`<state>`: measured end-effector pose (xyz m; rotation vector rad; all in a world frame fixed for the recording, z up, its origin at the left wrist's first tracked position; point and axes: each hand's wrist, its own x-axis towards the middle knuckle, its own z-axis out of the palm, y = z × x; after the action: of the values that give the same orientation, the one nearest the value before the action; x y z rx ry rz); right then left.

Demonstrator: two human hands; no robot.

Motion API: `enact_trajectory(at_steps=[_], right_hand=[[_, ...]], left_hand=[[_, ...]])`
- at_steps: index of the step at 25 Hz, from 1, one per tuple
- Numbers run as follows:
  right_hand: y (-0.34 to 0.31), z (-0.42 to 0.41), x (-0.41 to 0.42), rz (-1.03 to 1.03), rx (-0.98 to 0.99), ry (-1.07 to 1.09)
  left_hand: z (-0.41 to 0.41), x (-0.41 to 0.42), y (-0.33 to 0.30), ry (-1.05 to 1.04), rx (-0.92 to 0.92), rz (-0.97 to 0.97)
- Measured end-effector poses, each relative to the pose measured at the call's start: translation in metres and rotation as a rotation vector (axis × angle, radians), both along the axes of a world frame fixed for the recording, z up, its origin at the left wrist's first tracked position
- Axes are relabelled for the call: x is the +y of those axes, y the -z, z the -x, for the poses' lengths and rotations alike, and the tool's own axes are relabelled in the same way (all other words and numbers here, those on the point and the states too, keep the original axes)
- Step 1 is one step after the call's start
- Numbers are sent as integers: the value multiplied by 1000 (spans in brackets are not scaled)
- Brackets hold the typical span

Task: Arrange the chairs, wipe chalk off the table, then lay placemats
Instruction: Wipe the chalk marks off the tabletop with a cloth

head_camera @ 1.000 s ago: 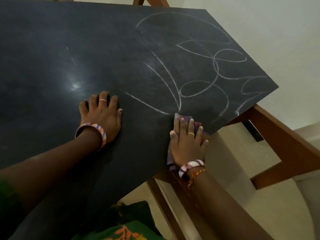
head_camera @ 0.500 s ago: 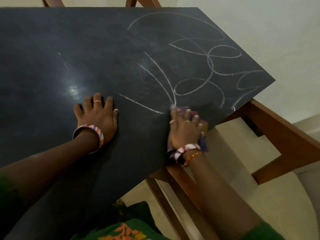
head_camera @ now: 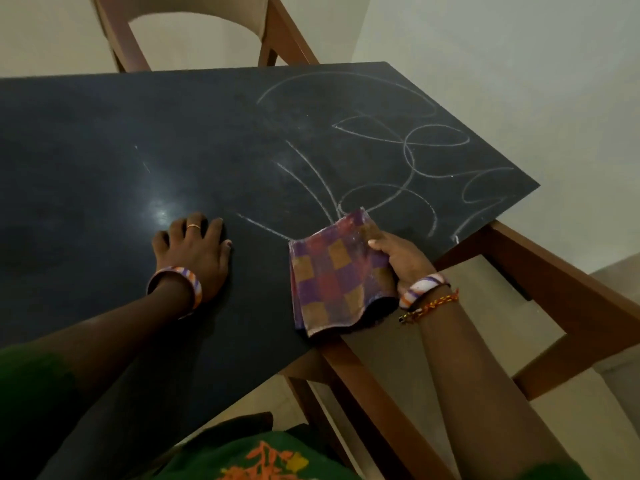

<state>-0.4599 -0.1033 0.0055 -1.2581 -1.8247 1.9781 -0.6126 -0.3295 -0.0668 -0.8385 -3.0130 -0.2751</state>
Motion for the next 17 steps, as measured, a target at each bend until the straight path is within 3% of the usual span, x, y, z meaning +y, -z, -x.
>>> enact_trajectory(at_steps=[2, 6, 7, 11, 13, 17], right_hand=[[8, -1, 8, 104, 42, 12], [7, 0, 2, -106, 57, -150], [7, -3, 2, -107, 100, -190], [-5, -17, 5, 16, 285, -251], [-6, -28, 13, 22, 310, -183], [-5, -51, 22, -63, 275, -29]], left_hand=[[0, 0, -3, -4, -18, 4], [-9, 6, -15, -13, -48, -121], [-12, 15, -19, 54, -112, -160], [-24, 68, -54, 326, -655, -346], [-23, 83, -71, 334, -748, -428], [-33, 95, -115, 461, -785, -348]])
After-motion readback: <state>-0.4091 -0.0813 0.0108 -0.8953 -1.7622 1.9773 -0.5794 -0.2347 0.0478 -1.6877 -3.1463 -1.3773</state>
